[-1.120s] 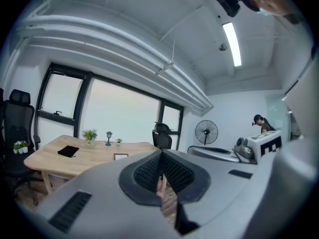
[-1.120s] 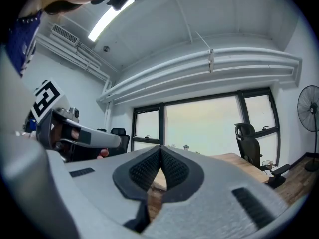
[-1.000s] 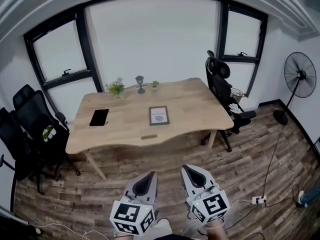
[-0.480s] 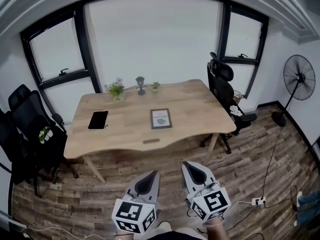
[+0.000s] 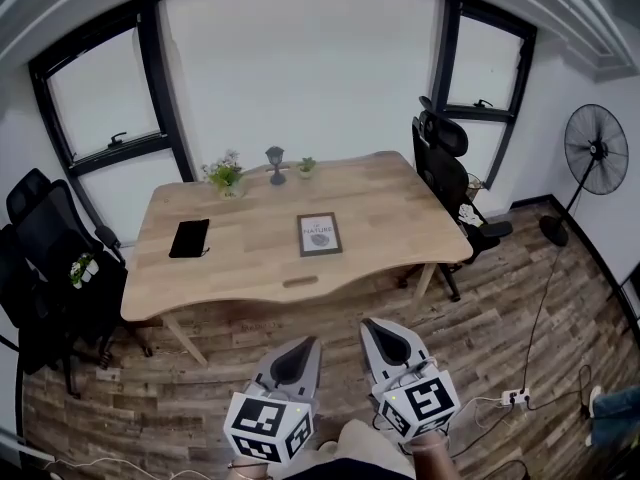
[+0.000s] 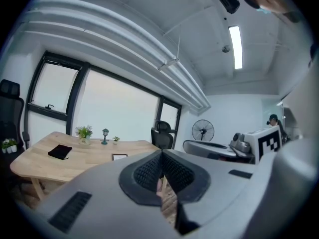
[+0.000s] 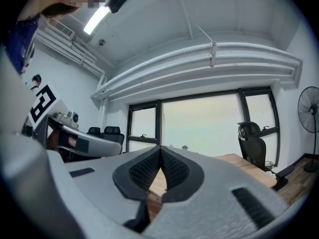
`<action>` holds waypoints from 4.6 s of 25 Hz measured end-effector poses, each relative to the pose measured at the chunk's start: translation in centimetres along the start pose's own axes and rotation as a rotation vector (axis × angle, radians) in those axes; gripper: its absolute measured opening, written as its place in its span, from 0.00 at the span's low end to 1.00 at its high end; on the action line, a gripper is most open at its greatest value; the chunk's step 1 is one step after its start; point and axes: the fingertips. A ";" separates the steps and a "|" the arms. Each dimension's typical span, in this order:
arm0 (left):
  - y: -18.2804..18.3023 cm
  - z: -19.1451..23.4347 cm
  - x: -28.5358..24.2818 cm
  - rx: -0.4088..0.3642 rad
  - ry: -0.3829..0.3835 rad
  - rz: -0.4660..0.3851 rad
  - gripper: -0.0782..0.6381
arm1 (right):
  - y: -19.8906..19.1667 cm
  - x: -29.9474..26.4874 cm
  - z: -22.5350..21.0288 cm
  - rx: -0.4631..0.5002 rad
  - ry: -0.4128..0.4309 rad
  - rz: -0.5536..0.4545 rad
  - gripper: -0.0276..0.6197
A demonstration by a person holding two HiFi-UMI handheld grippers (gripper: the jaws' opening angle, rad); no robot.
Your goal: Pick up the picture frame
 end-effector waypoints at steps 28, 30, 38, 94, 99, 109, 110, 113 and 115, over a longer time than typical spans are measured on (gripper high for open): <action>0.7 3.4 -7.5 0.007 -0.002 0.006 0.12 | -1.3 -6.4 -5.0 -0.003 0.007 0.005 0.04; 0.9 3.7 -8.3 0.007 -0.001 0.008 0.12 | -1.3 -7.0 -5.6 -0.002 0.008 0.006 0.04; 1.9 5.1 -11.3 0.006 0.004 0.007 0.12 | -1.4 -9.7 -7.7 -0.012 0.016 0.013 0.04; 2.4 15.3 -28.1 0.144 0.086 0.093 0.34 | -6.5 -26.0 -19.7 -0.150 0.172 0.140 0.25; 2.2 16.4 -28.6 0.156 0.080 0.094 0.35 | -7.0 -27.0 -19.7 -0.141 0.168 0.155 0.25; 2.9 20.3 -31.1 0.174 0.063 0.100 0.36 | -7.9 -30.9 -21.0 -0.131 0.151 0.195 0.25; 2.9 20.7 -31.4 0.176 0.063 0.101 0.36 | -8.0 -31.2 -21.2 -0.131 0.150 0.201 0.25; 3.0 21.6 -32.3 0.176 0.056 0.105 0.36 | -8.5 -32.4 -21.6 -0.128 0.145 0.217 0.25; 3.0 22.2 -32.9 0.176 0.049 0.112 0.36 | -8.7 -33.2 -21.8 -0.124 0.142 0.226 0.25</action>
Point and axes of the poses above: the fingertips, and each gripper's own axes: x backward along the fingers, z to its left, y out of its top, and after that the axes turned 1 degree about -x, right-handed
